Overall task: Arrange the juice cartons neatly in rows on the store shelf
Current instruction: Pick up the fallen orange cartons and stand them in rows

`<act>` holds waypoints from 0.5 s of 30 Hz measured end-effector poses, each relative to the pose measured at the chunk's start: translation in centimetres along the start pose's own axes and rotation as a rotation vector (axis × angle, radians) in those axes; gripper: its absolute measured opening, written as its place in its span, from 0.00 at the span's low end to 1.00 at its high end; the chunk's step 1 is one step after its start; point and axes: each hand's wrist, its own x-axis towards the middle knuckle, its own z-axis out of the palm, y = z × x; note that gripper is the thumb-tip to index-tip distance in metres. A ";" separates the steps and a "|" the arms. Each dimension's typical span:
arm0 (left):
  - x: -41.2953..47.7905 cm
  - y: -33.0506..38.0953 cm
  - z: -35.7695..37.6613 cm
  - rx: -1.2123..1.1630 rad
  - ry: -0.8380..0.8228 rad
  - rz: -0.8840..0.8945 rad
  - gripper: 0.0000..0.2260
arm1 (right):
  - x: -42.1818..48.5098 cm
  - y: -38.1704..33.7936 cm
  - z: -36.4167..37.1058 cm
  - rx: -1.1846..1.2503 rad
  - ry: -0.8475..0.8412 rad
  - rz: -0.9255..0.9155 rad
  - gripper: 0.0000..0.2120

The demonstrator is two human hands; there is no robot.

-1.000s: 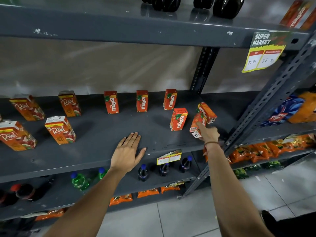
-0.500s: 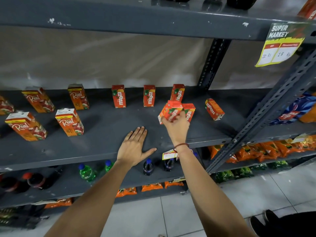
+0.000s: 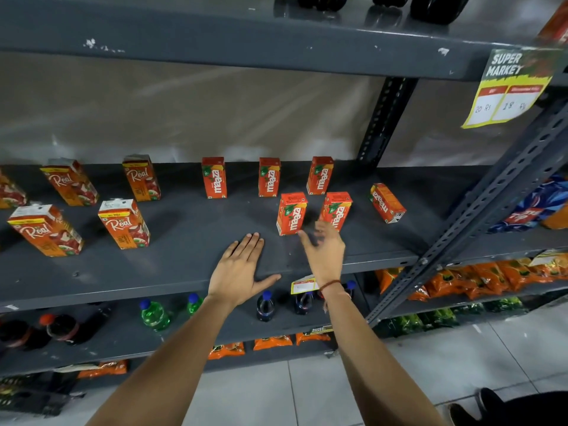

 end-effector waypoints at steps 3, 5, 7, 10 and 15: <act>0.0 0.0 0.1 0.034 0.008 0.002 0.41 | 1.7 1.5 -3.3 -0.060 0.247 -0.006 0.09; 0.0 0.0 0.1 0.041 0.010 0.002 0.40 | 4.7 1.9 -5.2 -0.179 0.338 0.035 0.11; 0.1 0.0 0.1 0.041 0.015 0.000 0.40 | 8.4 2.2 -6.8 -0.343 0.315 0.106 0.17; 0.1 0.1 0.1 0.037 0.017 -0.007 0.39 | 12.6 3.1 -8.1 -0.526 0.168 0.188 0.25; 0.0 0.1 0.1 0.049 0.022 -0.019 0.39 | 14.9 5.2 -8.6 -0.697 -0.010 0.243 0.27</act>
